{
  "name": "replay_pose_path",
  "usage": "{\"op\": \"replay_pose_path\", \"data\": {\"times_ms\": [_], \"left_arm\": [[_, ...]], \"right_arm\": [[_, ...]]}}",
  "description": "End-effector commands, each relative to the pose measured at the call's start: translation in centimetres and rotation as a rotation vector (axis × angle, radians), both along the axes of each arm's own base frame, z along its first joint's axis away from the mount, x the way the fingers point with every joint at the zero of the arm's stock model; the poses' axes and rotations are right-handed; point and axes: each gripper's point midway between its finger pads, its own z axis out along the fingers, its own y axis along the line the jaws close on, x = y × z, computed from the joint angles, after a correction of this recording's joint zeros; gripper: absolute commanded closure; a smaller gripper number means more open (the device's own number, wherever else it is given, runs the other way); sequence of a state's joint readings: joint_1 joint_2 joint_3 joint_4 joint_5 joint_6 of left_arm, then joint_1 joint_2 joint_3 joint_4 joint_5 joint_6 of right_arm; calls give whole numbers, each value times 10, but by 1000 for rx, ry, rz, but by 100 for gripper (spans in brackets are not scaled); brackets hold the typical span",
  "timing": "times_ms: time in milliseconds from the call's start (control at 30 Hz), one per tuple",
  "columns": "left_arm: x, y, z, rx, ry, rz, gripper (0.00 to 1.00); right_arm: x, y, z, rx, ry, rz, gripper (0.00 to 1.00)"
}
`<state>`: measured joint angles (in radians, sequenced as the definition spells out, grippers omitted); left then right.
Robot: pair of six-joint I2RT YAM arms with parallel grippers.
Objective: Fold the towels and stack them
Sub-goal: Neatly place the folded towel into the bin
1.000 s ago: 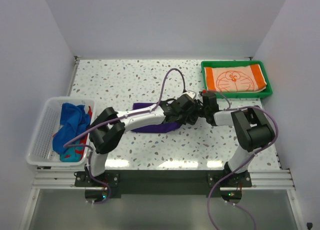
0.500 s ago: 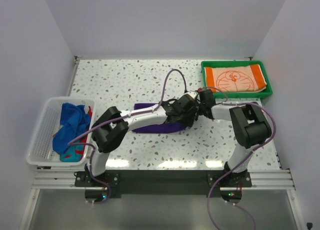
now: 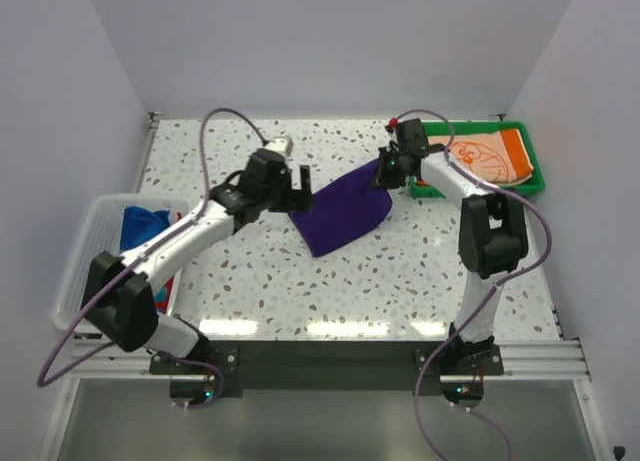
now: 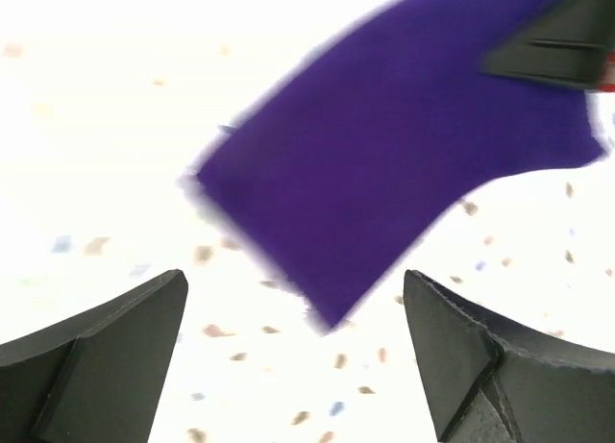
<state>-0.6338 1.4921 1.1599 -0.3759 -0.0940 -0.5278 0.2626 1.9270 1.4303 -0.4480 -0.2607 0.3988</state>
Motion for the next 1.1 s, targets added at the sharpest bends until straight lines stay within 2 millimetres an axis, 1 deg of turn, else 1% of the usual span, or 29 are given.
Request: {"op": "replay_pose_path", "data": {"times_ms": [0, 33, 67, 100, 133, 167, 200, 233, 300, 333, 400, 433, 467, 500, 533, 567, 600, 633, 733, 800, 833, 867, 933, 1067], "left_arm": [[2, 64, 11, 80, -44, 61, 0], [10, 90, 12, 93, -50, 122, 0], [8, 105, 14, 109, -66, 146, 0], [10, 122, 13, 135, -79, 197, 0], [12, 137, 12, 149, -91, 241, 0], [9, 147, 7, 168, -102, 260, 0], [8, 154, 5, 183, -103, 278, 0], [7, 160, 2, 197, -100, 294, 0], [6, 164, 0, 214, -98, 296, 0], [6, 166, 0, 220, -103, 305, 0], [8, 168, 0, 218, -120, 320, 0], [6, 169, -3, 222, -117, 328, 0], [8, 169, -6, 221, -117, 329, 0], [8, 168, -8, 218, -113, 326, 0], [8, 168, -11, 221, -103, 324, 0], [7, 168, -16, 230, -89, 322, 0], [7, 168, -18, 230, -86, 322, 0], [7, 168, -20, 232, -82, 322, 0], [6, 168, -24, 238, -71, 318, 0], [6, 169, -27, 245, -64, 319, 0], [7, 169, -28, 248, -64, 320, 0], [6, 169, -29, 250, -61, 320, 0], [6, 169, -31, 252, -55, 318, 0], [7, 168, -34, 251, -48, 315, 0]], "right_arm": [[14, -51, 11, -242, 9, -3, 100], [31, -62, 28, -274, -39, -17, 100], [36, -73, 25, -323, -29, -36, 100], [38, -84, 28, -366, -22, -52, 100], [50, -94, 43, -393, -62, -61, 100], [55, -102, 46, -416, -70, -70, 100], [58, -115, 50, -459, -73, -89, 100], [68, -129, 65, -492, -107, -101, 100], [73, -153, 73, -559, -108, -127, 100], [80, -174, 86, -622, -137, -154, 100], [89, -191, 95, -656, -170, -189, 100], [92, -208, 99, -699, -180, -186, 100], [94, -214, 100, -706, -187, -194, 100], [101, -220, 101, -712, -211, -209, 100], [103, -229, 97, -710, -208, -223, 100], [106, -231, 94, -704, -215, -224, 100], [113, -230, 90, -696, -231, -222, 100], [114, -247, 87, -694, -222, -253, 100], [124, -254, 78, -695, -224, -244, 100], [128, -257, 76, -712, -229, -240, 100], [130, -260, 78, -714, -236, -244, 100], [131, -262, 76, -718, -232, -242, 100], [134, -271, 80, -743, -244, -248, 100], [136, -281, 91, -772, -263, -243, 100]]}}
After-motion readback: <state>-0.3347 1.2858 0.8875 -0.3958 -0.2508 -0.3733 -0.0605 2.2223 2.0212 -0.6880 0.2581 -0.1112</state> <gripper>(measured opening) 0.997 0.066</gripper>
